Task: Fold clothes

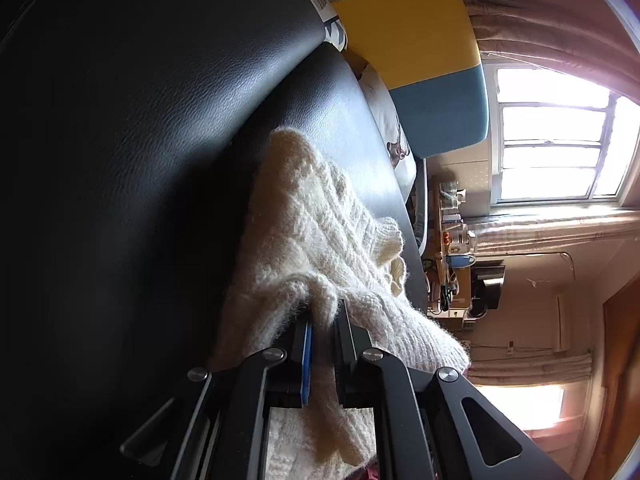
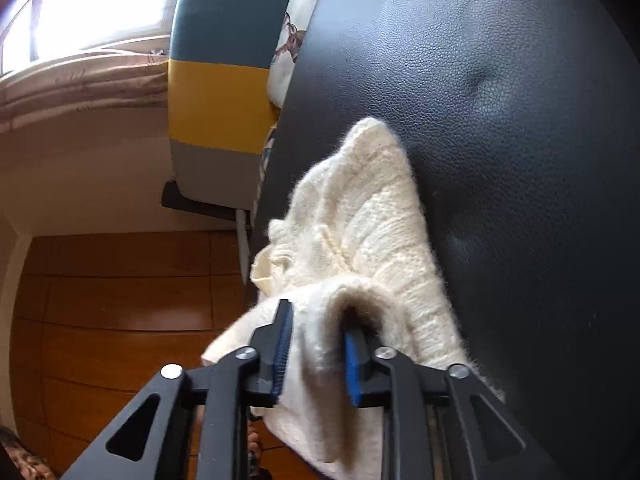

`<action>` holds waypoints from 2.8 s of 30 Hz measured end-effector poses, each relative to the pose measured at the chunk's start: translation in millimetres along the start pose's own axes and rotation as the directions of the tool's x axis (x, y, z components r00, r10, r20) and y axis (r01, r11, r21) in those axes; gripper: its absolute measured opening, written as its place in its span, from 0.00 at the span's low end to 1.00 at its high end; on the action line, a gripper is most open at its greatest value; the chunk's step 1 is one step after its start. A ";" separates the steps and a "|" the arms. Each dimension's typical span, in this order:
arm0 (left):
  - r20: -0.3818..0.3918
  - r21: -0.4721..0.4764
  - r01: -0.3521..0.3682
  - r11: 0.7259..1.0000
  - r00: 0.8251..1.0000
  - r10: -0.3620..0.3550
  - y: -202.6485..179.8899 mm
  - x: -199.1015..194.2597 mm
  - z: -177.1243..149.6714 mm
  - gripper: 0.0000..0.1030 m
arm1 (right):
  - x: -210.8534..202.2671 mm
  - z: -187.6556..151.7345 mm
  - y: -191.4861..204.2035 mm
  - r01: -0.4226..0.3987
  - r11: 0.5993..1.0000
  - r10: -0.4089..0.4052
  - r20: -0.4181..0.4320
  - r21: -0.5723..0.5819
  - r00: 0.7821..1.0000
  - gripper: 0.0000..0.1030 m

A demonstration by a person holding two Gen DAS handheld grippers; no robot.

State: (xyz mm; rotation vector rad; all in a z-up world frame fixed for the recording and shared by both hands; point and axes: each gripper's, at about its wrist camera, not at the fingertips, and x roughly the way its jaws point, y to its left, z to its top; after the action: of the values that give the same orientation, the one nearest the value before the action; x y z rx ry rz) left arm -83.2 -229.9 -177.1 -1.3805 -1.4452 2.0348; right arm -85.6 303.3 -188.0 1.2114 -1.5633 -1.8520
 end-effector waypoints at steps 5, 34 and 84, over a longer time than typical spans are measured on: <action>-0.005 -0.024 0.026 0.999 1.000 -0.027 -5.2 -11.0 -9.6 0.10 | 5.6 -25.4 13.5 -0.002 0.999 0.001 -0.057 -0.032 0.998 0.32; 0.118 0.067 -0.073 0.995 0.991 0.065 -42.8 -38.8 42.1 0.48 | 29.1 22.2 65.0 0.130 0.984 -0.120 0.086 -0.123 0.989 0.36; 0.037 0.788 -0.284 0.546 0.907 0.419 -133.9 113.7 -21.8 0.06 | 178.2 -45.6 122.5 0.457 0.213 -0.696 0.195 -0.863 0.691 0.20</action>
State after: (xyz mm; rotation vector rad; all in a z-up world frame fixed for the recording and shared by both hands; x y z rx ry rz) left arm -159.1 -78.7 -125.1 -1.4107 -0.0726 2.2729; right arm -167.1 105.3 -133.0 1.4486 0.2551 -2.3070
